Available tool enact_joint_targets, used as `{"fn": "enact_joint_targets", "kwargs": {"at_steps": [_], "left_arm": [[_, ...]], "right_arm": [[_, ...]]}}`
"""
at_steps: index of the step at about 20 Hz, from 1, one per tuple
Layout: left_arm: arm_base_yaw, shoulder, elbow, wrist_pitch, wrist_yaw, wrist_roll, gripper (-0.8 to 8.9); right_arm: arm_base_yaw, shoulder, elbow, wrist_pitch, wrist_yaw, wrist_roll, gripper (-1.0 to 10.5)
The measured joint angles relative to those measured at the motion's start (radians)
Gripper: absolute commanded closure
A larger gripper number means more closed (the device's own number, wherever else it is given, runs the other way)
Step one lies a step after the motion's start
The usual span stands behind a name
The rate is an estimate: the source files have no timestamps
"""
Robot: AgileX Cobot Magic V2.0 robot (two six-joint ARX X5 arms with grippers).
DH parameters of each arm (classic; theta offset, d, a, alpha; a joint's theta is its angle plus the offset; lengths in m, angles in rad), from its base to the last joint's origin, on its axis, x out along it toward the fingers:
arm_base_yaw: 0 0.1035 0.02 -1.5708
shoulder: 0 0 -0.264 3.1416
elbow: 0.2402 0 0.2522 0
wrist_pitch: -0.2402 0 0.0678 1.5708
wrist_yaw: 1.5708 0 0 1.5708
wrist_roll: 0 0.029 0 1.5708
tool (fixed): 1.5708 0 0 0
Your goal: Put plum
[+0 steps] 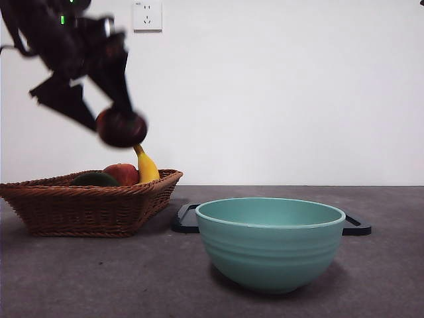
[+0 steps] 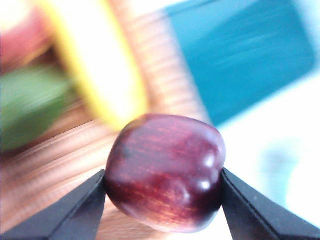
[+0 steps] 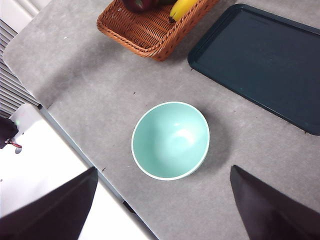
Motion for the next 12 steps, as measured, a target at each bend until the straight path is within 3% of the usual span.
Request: {"fn": "enact_joint_targets", "kwargs": {"at_steps": [2,5,9,12], "left_arm": [[-0.049,-0.079,0.005,-0.027,0.095,0.000,5.40],[-0.189,-0.164,0.005,-0.041,0.129,0.000,5.38],[-0.372,-0.143,0.006,-0.050,0.116,0.024,5.38],[-0.464,-0.080,0.006,-0.050,0.046,0.047,5.38]], "right_arm": [[0.000,0.000,0.000,0.000,0.000,0.000,5.2],[0.000,0.000,0.000,0.004,0.000,0.000,5.2],[0.000,0.000,0.000,0.009,0.000,0.000,5.2],[0.000,0.000,0.000,0.009,0.000,0.000,5.2]]}}
